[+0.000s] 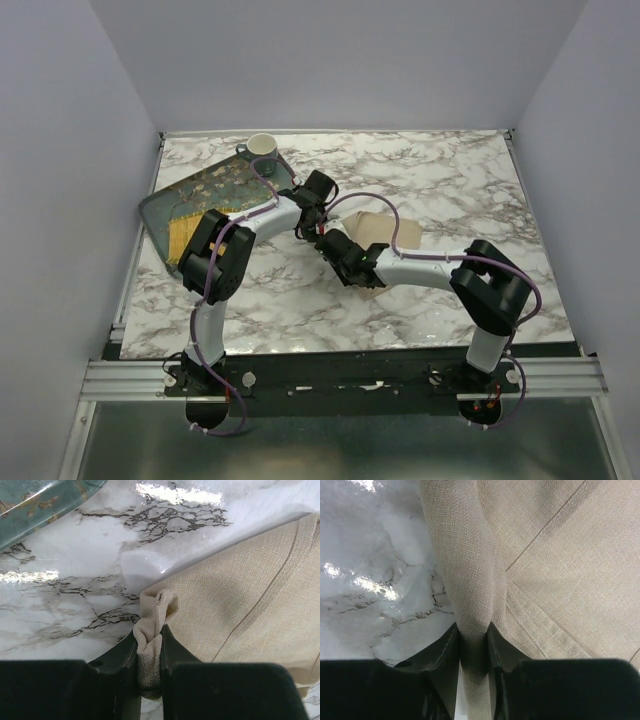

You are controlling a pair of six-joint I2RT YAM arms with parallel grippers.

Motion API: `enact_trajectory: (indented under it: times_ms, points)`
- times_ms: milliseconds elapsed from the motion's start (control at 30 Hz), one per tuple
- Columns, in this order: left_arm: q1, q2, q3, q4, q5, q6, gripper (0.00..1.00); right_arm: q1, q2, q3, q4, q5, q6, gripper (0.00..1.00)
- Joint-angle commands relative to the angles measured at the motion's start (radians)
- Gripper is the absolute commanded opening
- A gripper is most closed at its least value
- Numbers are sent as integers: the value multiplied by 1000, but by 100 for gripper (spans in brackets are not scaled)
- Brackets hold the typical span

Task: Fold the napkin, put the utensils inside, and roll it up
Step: Roll the napkin with the utensil

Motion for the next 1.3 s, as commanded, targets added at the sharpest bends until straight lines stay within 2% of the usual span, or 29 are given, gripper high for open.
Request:
enact_trajectory:
  times_ms: [0, 167, 333, 400, 433, 533, 667, 733, 900, 1000, 1200, 1233, 1267]
  points:
    - [-2, 37, -43, -65, 41, 5, 0, -22, 42, -61, 27, -67, 64, 29]
    - [1, 21, -66, -45, 44, 22, 0, -74, 10, -119, 71, -148, 77, 10]
    - [4, -11, -89, 4, 46, 86, 0, -186, 14, -144, 96, -476, 52, 1]
    - [6, -32, -94, 15, 44, 109, 12, -215, 19, -150, 108, -605, 46, 1]
    - [6, -46, -97, 33, 40, 117, 28, -241, 20, -155, 114, -642, 46, 0]
    - [6, -95, -114, 58, 24, 141, 49, -289, 33, -164, 129, -763, 49, 0]
    - [6, -138, -91, 35, -29, 206, 65, -346, 47, -202, 203, -903, 78, 1]
    - [6, -174, -88, 17, -49, 236, 78, -362, 59, -230, 237, -961, 99, 0]
    - [3, -273, -141, 9, -71, 263, 80, -384, 92, -313, 421, -1082, 193, 0]
    - [-3, -322, -204, 16, -19, 246, 79, -393, 123, -357, 522, -1142, 251, 1]
    - [-28, -361, -288, 66, 101, 169, 69, -435, 200, -377, 593, -1227, 307, 0]
    - [-29, -361, -290, 67, 122, 157, 61, -447, 208, -373, 593, -1236, 308, 0]
    - [-31, -367, -299, 94, 141, 146, 57, -451, 214, -371, 576, -1237, 307, 1]
